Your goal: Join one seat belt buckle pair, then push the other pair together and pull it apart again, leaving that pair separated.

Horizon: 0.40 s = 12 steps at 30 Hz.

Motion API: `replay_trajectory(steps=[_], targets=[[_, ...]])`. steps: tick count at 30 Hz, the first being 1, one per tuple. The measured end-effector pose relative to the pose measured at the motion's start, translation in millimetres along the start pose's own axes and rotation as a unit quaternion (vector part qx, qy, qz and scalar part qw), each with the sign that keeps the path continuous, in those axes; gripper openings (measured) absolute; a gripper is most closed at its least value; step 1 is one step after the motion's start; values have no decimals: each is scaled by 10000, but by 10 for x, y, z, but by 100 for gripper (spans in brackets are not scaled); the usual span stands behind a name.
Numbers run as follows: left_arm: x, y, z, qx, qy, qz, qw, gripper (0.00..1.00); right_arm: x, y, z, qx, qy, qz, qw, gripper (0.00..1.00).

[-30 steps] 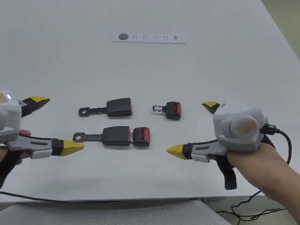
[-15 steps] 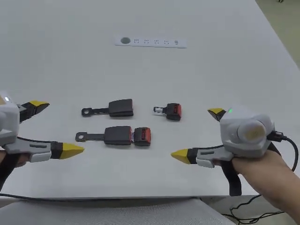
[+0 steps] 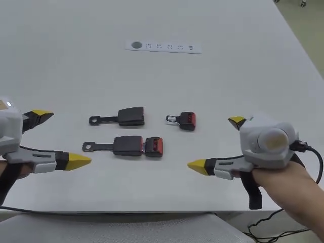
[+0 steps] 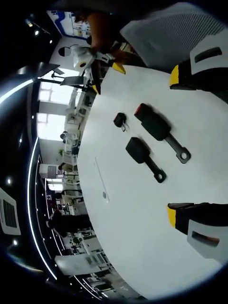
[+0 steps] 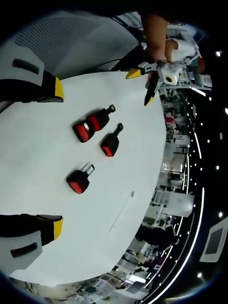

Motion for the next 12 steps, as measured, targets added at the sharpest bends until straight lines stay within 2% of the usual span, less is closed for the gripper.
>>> replay_trajectory(steps=[4, 7, 12], targets=[[-6, -1, -19, 46, 70, -10, 10000, 100, -48, 6, 2, -33, 93, 21, 9999, 100], [1, -2, -1, 52, 108, -69, 9999, 100, -116, 0, -19, -38, 413, 26, 9991, 100], [0, 1, -18, 42, 82, -87, 9999, 100, -85, -44, -41, -177, 302, -11, 9994, 100]])
Point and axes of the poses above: the centre of the closed fingertips' face, and the gripper's own axes: y roughly forward along the fingers, z roughly to its left, x roughly out of its top, the point moved 4 cm from there along -y, roughly backward along the fingers, and after that the axes turned 1 degree about -x, right-handed, at the moved point
